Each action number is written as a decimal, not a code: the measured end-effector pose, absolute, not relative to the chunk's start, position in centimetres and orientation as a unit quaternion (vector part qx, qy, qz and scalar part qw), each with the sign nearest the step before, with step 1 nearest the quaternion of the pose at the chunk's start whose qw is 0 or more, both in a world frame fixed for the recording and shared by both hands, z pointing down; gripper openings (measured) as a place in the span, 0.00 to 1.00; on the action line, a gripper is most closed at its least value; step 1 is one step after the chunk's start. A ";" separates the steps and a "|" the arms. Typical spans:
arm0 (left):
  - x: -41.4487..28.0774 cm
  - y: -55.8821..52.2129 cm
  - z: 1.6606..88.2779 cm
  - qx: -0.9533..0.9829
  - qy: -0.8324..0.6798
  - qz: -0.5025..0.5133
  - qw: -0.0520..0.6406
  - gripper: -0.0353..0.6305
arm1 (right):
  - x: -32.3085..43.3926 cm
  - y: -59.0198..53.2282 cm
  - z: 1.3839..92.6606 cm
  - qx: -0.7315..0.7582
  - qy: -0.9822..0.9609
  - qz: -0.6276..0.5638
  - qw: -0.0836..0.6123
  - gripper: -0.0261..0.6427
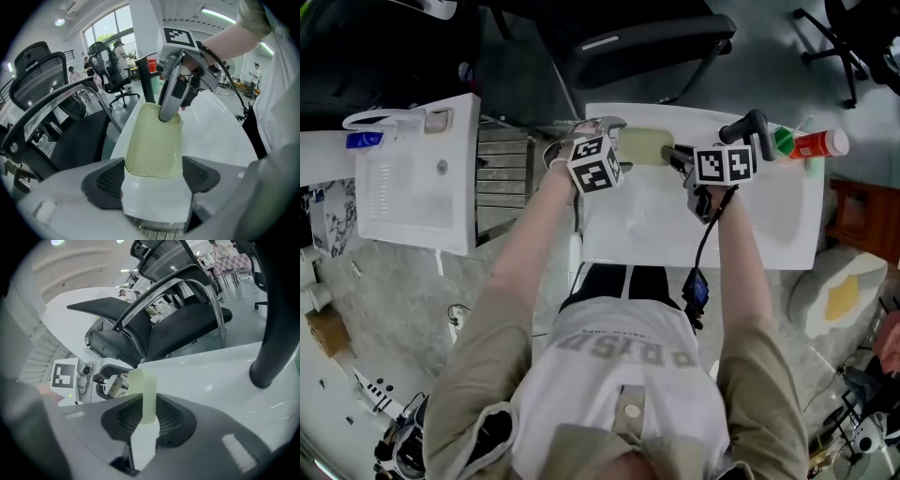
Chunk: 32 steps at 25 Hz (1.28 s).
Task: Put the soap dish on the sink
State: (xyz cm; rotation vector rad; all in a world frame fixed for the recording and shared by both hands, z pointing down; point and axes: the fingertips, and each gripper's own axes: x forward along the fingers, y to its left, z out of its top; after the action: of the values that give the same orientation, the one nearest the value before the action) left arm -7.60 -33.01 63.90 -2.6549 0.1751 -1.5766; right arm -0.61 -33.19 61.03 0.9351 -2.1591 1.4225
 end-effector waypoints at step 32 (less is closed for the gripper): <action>-6.9 -35.0 67.1 -0.826 0.031 -0.562 -0.015 0.66 | 0.2 -35.7 65.0 0.375 -0.721 0.521 0.262 0.19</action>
State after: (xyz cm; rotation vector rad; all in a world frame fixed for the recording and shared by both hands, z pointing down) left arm -6.90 -34.98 67.15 -2.6196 0.0971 -1.7836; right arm 0.23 -35.71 65.02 1.0137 -1.9514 1.4085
